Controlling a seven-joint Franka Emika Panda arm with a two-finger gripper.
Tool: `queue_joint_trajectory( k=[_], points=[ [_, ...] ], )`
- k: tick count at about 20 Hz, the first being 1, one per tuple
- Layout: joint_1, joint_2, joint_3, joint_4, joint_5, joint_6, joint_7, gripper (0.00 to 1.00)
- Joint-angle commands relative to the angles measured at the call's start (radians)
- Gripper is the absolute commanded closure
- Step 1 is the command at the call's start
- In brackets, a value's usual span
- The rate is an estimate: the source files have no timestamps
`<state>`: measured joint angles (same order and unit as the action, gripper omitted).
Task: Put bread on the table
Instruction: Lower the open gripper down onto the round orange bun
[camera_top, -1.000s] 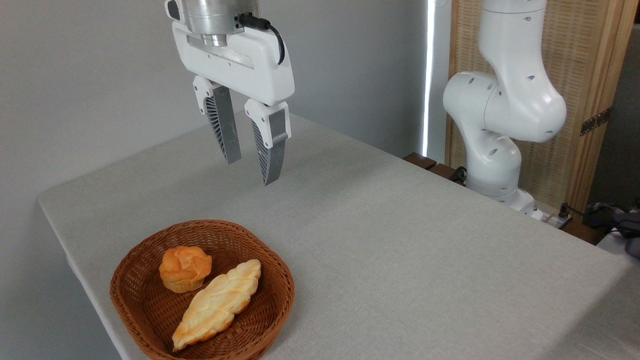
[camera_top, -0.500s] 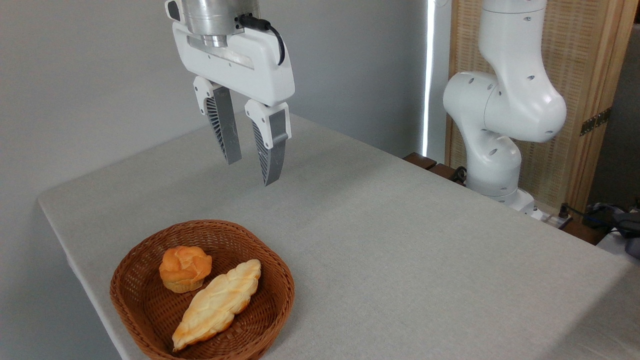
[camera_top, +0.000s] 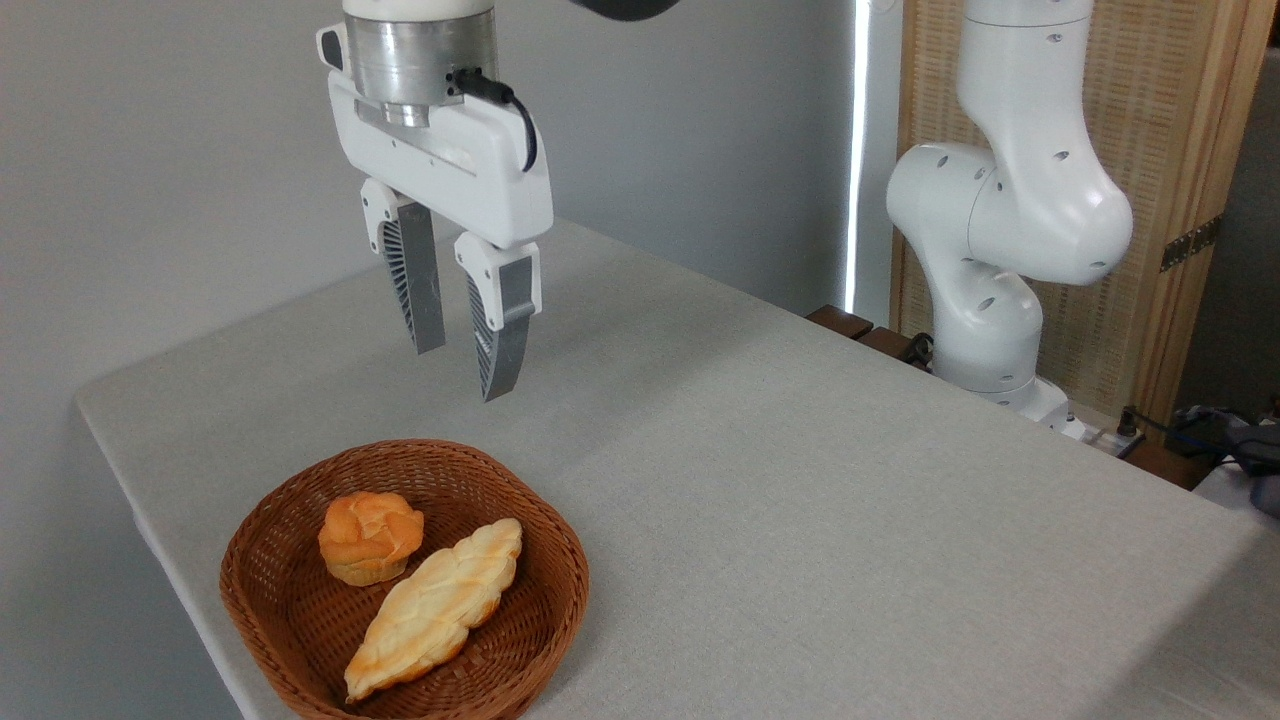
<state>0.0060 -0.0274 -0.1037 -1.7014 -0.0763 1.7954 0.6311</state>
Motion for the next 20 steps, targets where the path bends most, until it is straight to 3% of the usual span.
queue_joint_trajectory(
  k=[1, 4, 8, 11, 17, 20],
  points=[
    [0.000, -0.005, -0.014, -0.061, -0.055, 0.120, 0.018, 0.00],
    [-0.001, 0.029, -0.048, -0.093, -0.079, 0.270, 0.021, 0.00],
    [0.000, 0.125, -0.123, -0.093, -0.030, 0.380, 0.071, 0.00],
    [0.000, 0.173, -0.137, -0.093, 0.000, 0.404, 0.146, 0.00],
    [0.002, 0.210, -0.137, -0.093, 0.003, 0.421, 0.321, 0.00],
    [0.002, 0.230, -0.137, -0.093, 0.003, 0.424, 0.331, 0.00]
  ],
)
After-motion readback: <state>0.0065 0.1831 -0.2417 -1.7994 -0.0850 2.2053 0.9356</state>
